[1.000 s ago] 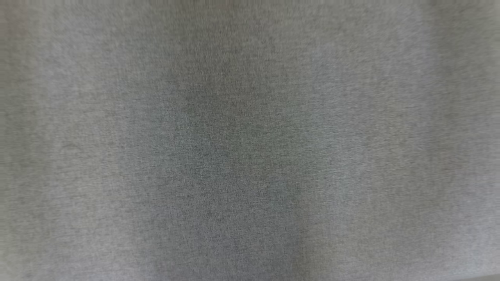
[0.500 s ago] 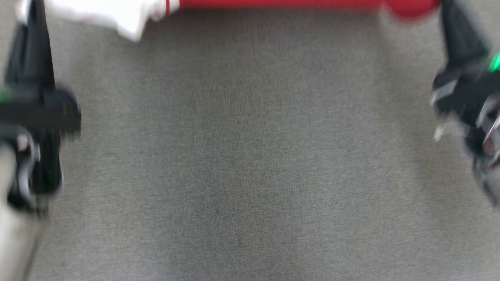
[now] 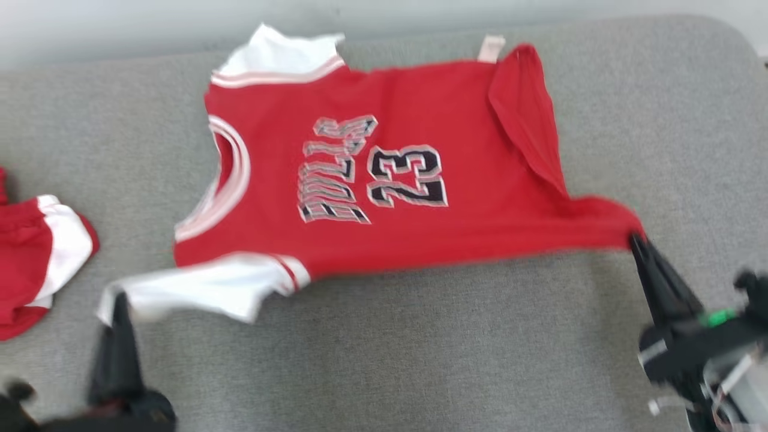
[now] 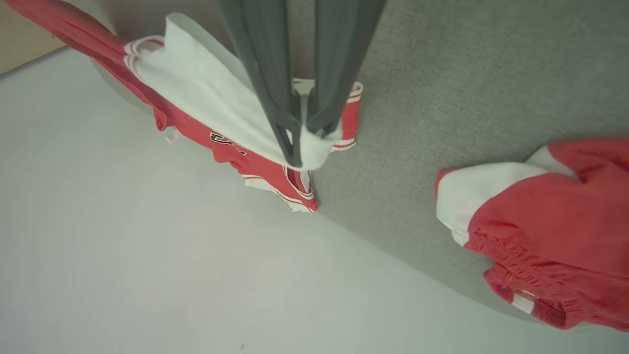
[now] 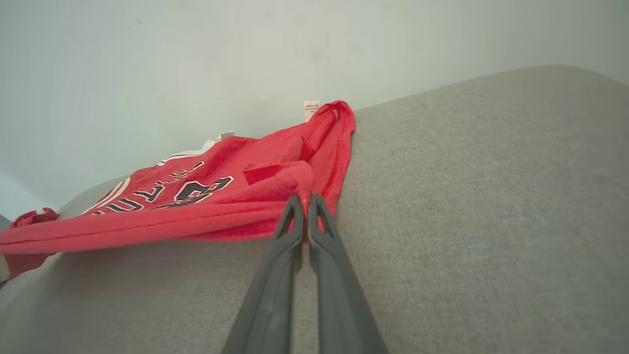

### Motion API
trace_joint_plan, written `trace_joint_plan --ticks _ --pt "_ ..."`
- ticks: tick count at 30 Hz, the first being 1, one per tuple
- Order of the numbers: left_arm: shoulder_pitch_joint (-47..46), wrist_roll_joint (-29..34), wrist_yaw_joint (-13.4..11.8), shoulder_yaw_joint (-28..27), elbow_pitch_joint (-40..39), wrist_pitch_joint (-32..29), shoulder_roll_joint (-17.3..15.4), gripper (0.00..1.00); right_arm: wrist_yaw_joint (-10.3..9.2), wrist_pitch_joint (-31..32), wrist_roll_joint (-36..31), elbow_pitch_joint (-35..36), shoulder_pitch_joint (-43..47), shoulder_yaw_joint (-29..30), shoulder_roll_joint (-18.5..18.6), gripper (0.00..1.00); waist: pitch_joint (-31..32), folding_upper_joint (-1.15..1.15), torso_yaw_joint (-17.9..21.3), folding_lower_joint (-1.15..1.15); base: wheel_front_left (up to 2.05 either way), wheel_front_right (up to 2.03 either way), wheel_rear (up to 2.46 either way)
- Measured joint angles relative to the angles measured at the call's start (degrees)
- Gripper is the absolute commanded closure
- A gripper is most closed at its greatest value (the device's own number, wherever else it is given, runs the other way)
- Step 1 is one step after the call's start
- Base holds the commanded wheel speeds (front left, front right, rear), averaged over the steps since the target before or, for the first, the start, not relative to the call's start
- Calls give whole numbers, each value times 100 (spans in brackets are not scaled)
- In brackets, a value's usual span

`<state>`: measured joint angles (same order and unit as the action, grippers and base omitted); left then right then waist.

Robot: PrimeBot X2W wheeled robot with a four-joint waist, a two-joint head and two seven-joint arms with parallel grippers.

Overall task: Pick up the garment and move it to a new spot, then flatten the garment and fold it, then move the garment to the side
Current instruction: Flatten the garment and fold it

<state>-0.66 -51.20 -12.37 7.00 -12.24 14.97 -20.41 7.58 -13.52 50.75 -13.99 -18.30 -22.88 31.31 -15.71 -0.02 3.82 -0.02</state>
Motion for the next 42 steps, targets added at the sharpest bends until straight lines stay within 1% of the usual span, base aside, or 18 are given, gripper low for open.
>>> trace_joint_plan --ticks 1,2,5,8,11,14,16,21,27,32,36,37,42 --pt "154 31 67 0 11 0 127 100 1 -1 -20 24 216 126 -29 100 50 0 -12 0 0 0 0" --pt "479 135 140 26 80 0 383 100 1 18 -55 104 651 366 -90 100 150 0 -46 1 0 0 0" --pt "912 242 299 60 278 0 670 100 2 60 -268 199 1315 684 -171 100 309 0 -105 0 0 0 0" --pt "1275 311 439 103 465 0 892 100 2 196 -342 310 1951 1011 -338 100 498 1 -166 1 0 0 0" --pt "1624 409 524 162 641 0 1015 100 2 346 -705 467 2421 1234 -389 100 701 0 -216 0 0 0 0" --pt "1770 520 603 248 815 0 1066 100 1 477 -853 567 2811 1504 -567 100 881 1 -263 1 0 0 0" --pt "1815 546 678 309 924 0 1069 100 1 578 -1025 627 3023 1641 -636 100 972 1 -302 1 0 0 0" --pt "1831 683 747 274 1036 0 1082 100 1 853 -1166 813 3238 1869 -898 100 1074 1 -406 1 0 0 0" --pt "1445 925 896 342 1018 -1 1044 100 0 1014 -1170 1092 3195 1940 -1118 100 1078 1 -432 2 0 0 0" --pt "861 1160 985 536 966 -200 901 100 -1 1137 -977 1282 3005 1935 -1190 100 1020 2 -364 2 0 0 0" --pt "231 1305 1063 667 1070 -409 780 100 -1 1248 -789 1305 2683 1961 -1243 100 911 2 -277 2 0 0 0" --pt "231 1305 1063 667 1070 -409 780 100 -1 1248 -789 1305 2683 1961 -1243 100 911 2 -277 2 0 0 0" --pt "-658 1333 1247 714 1667 -627 671 100 -1 1452 -737 1033 2131 1951 -1395 100 711 2 -163 3 0 0 0"
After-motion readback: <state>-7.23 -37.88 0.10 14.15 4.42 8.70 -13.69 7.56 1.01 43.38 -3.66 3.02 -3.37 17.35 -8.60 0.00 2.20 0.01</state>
